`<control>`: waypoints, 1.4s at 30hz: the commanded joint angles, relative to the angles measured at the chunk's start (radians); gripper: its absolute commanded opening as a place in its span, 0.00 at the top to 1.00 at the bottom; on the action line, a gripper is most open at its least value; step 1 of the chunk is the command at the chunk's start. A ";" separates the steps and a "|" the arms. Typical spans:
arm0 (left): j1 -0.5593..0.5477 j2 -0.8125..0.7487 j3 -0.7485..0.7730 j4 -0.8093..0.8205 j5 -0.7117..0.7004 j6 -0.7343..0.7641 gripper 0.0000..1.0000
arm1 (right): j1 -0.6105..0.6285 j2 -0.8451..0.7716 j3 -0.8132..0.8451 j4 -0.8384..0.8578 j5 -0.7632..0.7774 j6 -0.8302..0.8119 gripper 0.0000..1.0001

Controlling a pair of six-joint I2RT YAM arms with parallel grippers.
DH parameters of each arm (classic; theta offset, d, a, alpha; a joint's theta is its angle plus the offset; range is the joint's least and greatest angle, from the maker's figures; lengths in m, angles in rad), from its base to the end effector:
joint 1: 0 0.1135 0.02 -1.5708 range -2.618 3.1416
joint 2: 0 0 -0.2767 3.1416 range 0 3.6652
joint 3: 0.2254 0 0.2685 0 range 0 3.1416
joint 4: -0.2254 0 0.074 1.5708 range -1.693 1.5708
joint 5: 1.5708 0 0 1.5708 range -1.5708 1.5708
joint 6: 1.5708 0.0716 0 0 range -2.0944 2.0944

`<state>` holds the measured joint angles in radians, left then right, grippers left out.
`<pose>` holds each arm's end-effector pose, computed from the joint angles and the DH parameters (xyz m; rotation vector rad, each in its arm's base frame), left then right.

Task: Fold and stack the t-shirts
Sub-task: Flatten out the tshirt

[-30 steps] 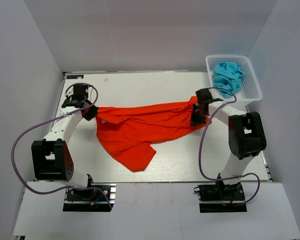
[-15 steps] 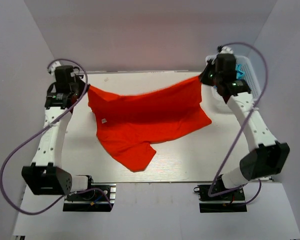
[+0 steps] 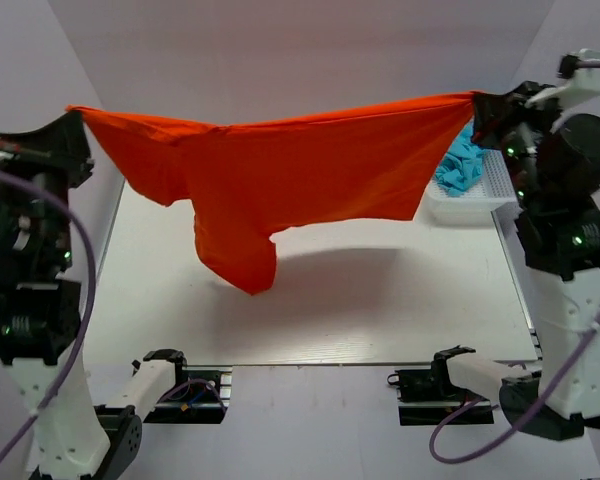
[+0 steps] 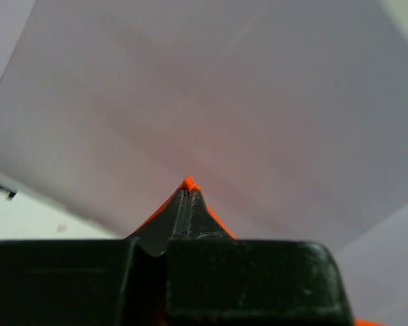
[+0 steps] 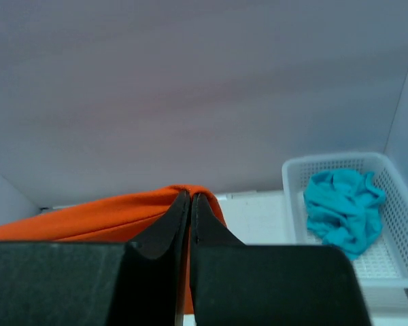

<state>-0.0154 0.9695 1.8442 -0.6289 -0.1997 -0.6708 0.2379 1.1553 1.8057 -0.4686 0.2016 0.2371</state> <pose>0.1253 0.0123 0.6161 -0.5910 1.2067 -0.4490 0.2192 0.0384 0.5989 0.1679 1.3873 0.2555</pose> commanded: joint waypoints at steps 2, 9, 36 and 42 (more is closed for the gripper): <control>0.000 -0.028 0.152 -0.031 -0.020 0.051 1.00 | -0.003 -0.118 0.113 -0.053 -0.028 -0.050 1.00; 0.000 -0.009 0.430 -0.098 0.049 0.118 1.00 | -0.003 -0.232 0.172 -0.105 -0.111 -0.036 1.00; 0.003 0.877 -0.242 0.379 0.243 0.228 1.00 | -0.032 0.558 -0.409 0.274 -0.097 0.107 1.00; -0.018 1.221 0.027 0.321 0.250 0.263 1.00 | -0.034 0.886 -0.132 0.228 -0.180 0.074 1.00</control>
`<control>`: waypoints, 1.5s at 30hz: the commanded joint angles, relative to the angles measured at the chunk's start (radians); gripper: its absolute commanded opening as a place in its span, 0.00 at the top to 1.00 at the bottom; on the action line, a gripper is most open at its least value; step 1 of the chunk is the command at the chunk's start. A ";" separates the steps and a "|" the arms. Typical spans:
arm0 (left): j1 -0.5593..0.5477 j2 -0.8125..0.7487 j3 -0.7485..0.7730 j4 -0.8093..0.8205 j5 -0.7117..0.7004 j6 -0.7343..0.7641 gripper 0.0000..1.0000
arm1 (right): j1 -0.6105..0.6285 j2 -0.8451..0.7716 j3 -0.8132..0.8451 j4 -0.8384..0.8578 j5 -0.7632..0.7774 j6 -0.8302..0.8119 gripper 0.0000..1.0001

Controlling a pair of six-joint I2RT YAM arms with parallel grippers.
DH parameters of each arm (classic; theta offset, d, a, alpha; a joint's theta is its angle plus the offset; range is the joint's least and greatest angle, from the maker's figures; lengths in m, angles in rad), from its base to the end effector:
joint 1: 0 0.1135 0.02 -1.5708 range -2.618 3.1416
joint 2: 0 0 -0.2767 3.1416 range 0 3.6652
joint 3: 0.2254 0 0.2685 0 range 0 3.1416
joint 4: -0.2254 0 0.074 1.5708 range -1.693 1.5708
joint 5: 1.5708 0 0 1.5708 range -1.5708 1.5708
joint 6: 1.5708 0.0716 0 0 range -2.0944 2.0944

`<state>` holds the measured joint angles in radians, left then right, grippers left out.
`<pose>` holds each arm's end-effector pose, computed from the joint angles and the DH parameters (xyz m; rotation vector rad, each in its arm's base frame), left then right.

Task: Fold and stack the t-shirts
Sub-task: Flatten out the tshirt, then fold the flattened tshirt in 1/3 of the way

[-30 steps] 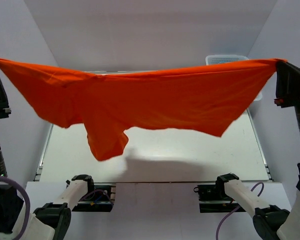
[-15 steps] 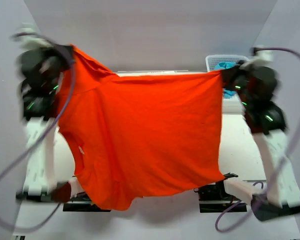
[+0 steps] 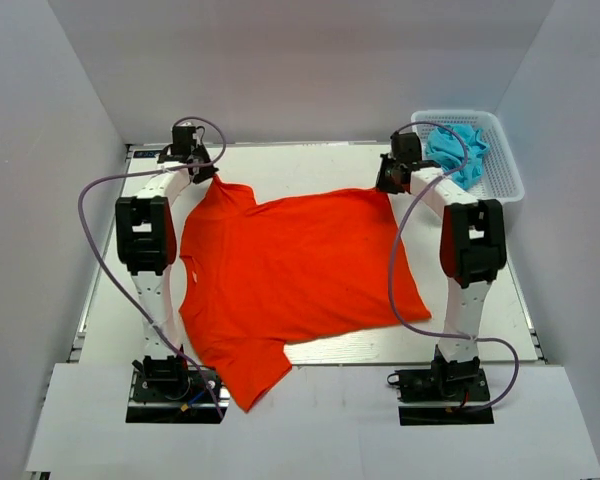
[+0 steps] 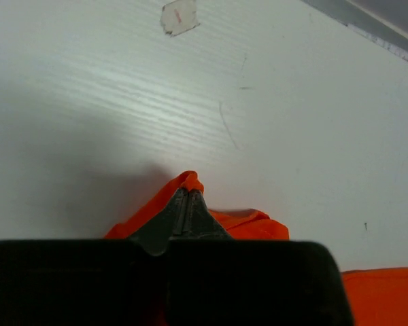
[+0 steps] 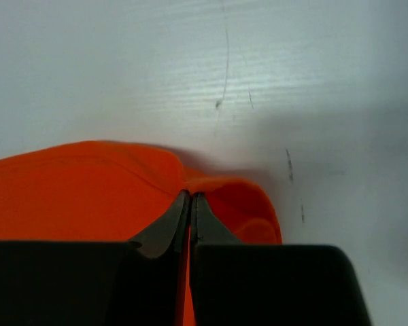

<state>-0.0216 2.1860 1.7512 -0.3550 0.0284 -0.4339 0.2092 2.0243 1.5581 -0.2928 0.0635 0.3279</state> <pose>0.5446 -0.0138 0.1803 -0.4725 2.3273 -0.2536 0.4974 0.1010 0.1981 0.1704 2.3298 0.1948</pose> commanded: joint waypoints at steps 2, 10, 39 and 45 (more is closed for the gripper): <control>-0.012 0.041 0.161 0.056 0.050 0.015 1.00 | -0.005 0.048 0.170 0.053 -0.041 -0.024 1.00; -0.012 0.074 0.263 0.021 0.059 -0.012 1.00 | -0.007 0.238 0.433 -0.043 -0.007 -0.032 1.00; -0.120 -1.130 -1.104 0.035 0.266 -0.434 1.00 | -0.059 -0.044 0.171 -0.138 0.033 -0.110 1.00; -0.161 -1.244 -1.164 -0.088 0.275 -0.476 1.00 | -0.077 -0.070 0.140 -0.144 0.033 -0.132 1.00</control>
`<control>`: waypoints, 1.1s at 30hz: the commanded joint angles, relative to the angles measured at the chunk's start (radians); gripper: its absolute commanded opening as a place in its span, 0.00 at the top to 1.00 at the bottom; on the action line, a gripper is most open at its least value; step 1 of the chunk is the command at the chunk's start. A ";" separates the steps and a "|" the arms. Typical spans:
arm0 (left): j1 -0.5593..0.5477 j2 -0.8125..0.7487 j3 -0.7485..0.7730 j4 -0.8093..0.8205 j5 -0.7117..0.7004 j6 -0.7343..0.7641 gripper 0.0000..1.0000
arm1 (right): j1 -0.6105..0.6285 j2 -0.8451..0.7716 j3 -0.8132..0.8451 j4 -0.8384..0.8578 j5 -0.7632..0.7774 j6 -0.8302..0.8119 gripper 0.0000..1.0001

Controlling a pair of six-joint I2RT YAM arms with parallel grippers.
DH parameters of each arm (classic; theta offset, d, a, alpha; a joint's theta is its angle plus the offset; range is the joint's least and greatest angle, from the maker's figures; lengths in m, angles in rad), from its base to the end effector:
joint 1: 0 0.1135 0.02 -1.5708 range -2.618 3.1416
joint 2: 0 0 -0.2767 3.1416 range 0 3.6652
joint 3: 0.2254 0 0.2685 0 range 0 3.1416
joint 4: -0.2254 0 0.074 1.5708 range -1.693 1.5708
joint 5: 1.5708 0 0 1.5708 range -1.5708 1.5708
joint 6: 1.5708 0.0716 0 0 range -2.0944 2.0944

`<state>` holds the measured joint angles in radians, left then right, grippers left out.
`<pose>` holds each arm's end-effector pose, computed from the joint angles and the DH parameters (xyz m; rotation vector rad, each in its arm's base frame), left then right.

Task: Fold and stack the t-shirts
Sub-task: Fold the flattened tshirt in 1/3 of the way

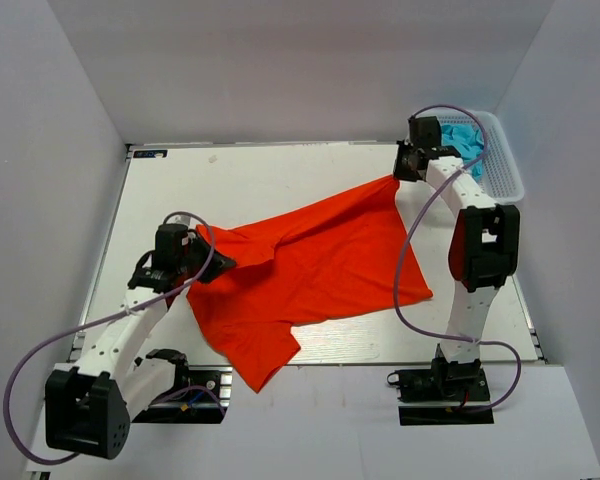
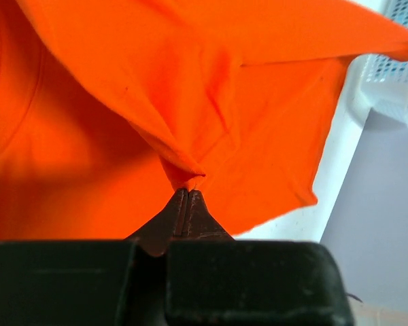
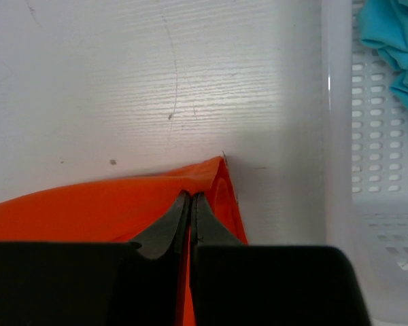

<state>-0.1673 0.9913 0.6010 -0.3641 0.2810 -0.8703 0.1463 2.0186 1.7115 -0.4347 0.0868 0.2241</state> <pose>0.2308 -0.0591 0.2032 -0.6999 2.3419 -0.8228 0.5100 0.0689 0.2428 0.1340 2.3069 0.0886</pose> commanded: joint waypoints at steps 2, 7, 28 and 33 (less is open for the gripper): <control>-0.015 -0.083 -0.023 -0.145 0.014 -0.039 1.00 | -0.019 -0.069 -0.021 -0.012 0.007 -0.029 1.00; -0.024 -0.102 -0.044 -0.193 0.036 -0.039 1.00 | -0.024 -0.080 -0.065 -0.001 -0.027 -0.022 1.00; -0.028 0.304 0.315 -0.312 -0.330 0.016 0.00 | -0.008 -0.133 -0.159 0.031 -0.202 -0.075 0.10; 0.003 0.498 0.465 -0.312 -0.439 -0.009 0.09 | 0.006 -0.064 -0.092 0.021 -0.216 -0.126 0.10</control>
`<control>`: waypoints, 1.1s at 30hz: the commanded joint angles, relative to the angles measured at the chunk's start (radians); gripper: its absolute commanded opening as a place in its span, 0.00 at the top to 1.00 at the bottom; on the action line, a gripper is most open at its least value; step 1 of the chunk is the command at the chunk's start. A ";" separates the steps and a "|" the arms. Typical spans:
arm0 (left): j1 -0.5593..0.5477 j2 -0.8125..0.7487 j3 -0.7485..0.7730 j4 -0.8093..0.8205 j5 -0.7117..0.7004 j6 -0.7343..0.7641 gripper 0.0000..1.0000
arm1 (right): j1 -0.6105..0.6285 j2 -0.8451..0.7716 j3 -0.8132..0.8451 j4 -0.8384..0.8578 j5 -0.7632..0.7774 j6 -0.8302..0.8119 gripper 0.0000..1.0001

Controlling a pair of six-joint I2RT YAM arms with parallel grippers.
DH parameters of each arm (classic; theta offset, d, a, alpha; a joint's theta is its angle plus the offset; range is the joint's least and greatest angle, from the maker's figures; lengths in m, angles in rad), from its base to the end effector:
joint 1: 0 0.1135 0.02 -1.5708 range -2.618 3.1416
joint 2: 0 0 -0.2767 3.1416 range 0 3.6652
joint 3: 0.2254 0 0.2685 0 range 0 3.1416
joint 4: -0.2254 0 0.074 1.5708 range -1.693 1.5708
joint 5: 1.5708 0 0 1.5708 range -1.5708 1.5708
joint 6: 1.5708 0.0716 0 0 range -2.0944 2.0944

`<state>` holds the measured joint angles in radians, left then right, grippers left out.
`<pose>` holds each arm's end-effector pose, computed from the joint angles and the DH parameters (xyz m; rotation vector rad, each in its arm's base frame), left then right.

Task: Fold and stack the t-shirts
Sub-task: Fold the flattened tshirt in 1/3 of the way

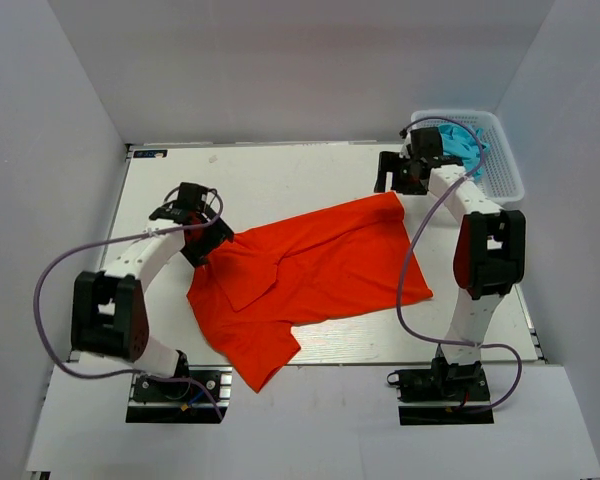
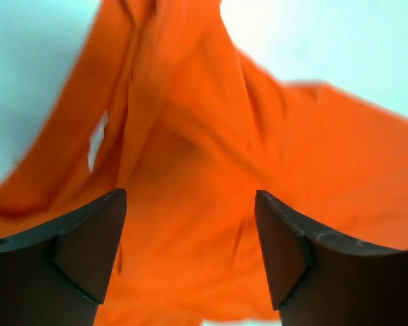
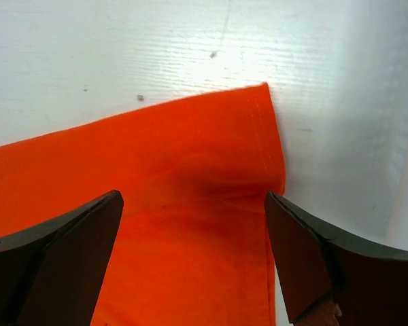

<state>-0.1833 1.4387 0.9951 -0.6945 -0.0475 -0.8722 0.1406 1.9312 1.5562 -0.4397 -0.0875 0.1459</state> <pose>0.3022 -0.0526 0.1976 -0.9365 2.5683 -0.2465 0.4771 0.0738 0.2267 -0.0353 2.3946 0.2395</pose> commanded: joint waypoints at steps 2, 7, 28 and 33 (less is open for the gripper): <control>0.028 0.090 0.094 0.029 -0.120 -0.007 0.18 | 0.014 0.052 0.096 0.021 -0.043 -0.063 0.10; 0.062 0.173 0.103 0.055 -0.149 -0.007 0.34 | 0.024 0.149 0.143 0.015 -0.054 -0.074 0.10; 0.084 0.319 0.235 0.052 -0.207 0.038 1.00 | 0.034 0.322 0.196 0.009 0.029 -0.006 0.11; 0.093 0.223 0.169 -0.017 -0.305 -0.037 1.00 | 0.028 0.334 0.203 0.013 0.022 0.033 0.12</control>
<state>-0.0994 1.7649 1.1847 -0.6510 -0.2611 -0.8574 0.1780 2.2280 1.7374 -0.4339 -0.0772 0.1474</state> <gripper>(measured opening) 0.018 0.880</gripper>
